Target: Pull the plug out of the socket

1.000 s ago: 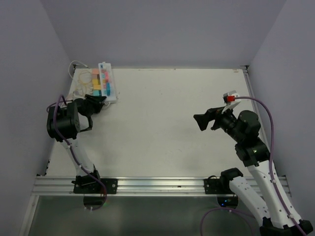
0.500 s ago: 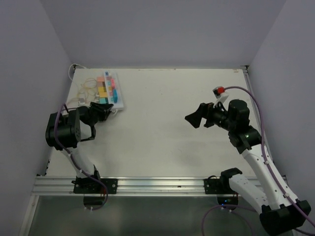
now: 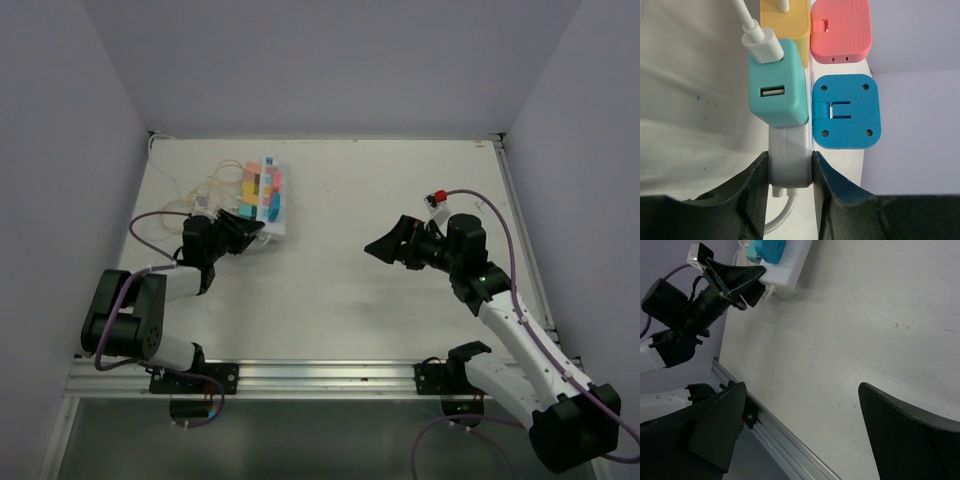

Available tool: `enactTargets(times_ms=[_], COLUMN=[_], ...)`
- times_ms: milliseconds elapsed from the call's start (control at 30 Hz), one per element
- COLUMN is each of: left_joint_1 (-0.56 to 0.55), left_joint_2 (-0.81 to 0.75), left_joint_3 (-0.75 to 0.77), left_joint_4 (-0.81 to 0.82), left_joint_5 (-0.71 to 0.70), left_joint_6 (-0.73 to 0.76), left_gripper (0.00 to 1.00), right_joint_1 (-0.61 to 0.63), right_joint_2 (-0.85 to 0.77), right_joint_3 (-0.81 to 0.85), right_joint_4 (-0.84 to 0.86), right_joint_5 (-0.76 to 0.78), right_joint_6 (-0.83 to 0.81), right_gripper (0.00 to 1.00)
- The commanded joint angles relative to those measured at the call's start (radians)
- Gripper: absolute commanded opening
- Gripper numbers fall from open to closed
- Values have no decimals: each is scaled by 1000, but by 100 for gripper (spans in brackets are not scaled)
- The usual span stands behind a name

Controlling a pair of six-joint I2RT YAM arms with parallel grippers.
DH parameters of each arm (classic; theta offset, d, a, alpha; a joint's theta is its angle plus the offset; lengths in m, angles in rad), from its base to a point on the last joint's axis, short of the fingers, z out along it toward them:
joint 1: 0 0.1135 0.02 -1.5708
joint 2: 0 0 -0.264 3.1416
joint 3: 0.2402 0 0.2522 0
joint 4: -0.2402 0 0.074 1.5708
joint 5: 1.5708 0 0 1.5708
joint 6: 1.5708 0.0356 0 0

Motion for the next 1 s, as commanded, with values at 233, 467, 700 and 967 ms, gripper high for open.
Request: enactTargets(times_ms=[233,467,700,967], left_joint_1=[-152,-253,-353,-429], left_joint_2=[-128,-148,-183,-237], left_joint_3=[17,-4,9,60], left_joint_4=[-134,-183,-266,-413], left_joint_5=[-110,-194,-317,-461], left_joint_6=[186,243,324,407], left_gripper=[0,0,0,0], right_joint_1=[71,100,174,319], right_joint_2=[-10,-4,41,225], right_joint_3=[-62,-71,-33,45], right_joint_4=[69,58,8,73], right_joint_5=[110,160,254,410], right_joint_6=[50,49,62,121], right_gripper=[99,98,96,94])
